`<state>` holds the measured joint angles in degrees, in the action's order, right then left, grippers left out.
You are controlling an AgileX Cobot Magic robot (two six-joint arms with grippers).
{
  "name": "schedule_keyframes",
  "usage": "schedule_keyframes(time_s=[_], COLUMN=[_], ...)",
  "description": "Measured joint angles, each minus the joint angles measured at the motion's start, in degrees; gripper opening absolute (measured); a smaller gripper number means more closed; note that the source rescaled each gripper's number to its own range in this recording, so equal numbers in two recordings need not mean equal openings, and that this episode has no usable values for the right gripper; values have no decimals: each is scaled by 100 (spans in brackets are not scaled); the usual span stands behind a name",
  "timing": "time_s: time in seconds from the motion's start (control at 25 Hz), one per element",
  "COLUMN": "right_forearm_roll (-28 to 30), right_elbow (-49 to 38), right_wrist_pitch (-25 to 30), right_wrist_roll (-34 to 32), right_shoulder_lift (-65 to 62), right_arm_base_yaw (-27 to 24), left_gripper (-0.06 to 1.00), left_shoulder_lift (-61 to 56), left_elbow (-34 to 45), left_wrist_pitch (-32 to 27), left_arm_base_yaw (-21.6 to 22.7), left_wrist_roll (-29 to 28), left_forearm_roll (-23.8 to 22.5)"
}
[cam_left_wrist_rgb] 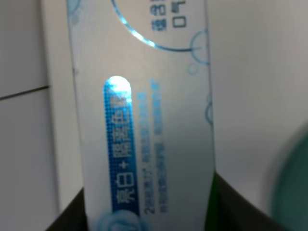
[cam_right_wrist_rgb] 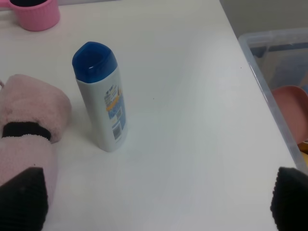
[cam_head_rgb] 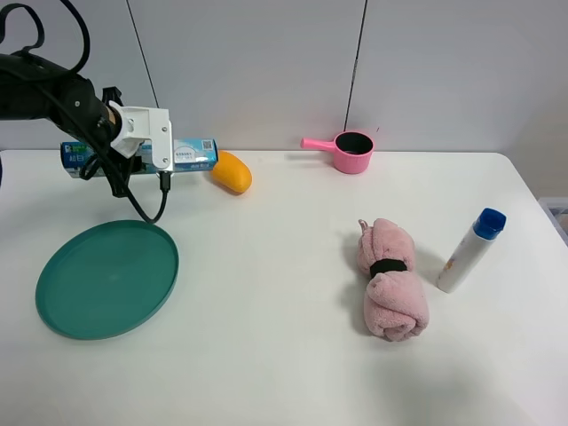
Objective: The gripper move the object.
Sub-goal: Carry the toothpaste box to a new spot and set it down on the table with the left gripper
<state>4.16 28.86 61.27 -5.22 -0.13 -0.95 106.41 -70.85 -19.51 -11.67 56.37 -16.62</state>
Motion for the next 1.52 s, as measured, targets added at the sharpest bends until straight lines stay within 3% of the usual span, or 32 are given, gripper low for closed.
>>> schedule_keyframes(time_s=[0.16, 0.32, 0.6, 1.08, 1.52], right_forearm_roll=[0, 0, 0, 0, 0], right_elbow=[0, 0, 0, 0, 0], right_wrist_pitch=[0, 0, 0, 0, 0], right_wrist_roll=[0, 0, 0, 0, 0], right_shoulder_lift=[0, 0, 0, 0, 0], right_arm_base_yaw=[0, 0, 0, 0, 0], left_gripper=[2, 2, 2, 2, 2], left_shoulder_lift=[0, 138, 756, 964, 1306], left_elbow=[0, 0, 0, 0, 0], left_wrist_pitch=[676, 812, 1002, 1527, 1631], left_arm_base_yaw=[348, 539, 564, 564, 640], left_wrist_roll=[64, 78, 125, 70, -499], left_forearm_roll=[31, 45, 136, 1177, 1241])
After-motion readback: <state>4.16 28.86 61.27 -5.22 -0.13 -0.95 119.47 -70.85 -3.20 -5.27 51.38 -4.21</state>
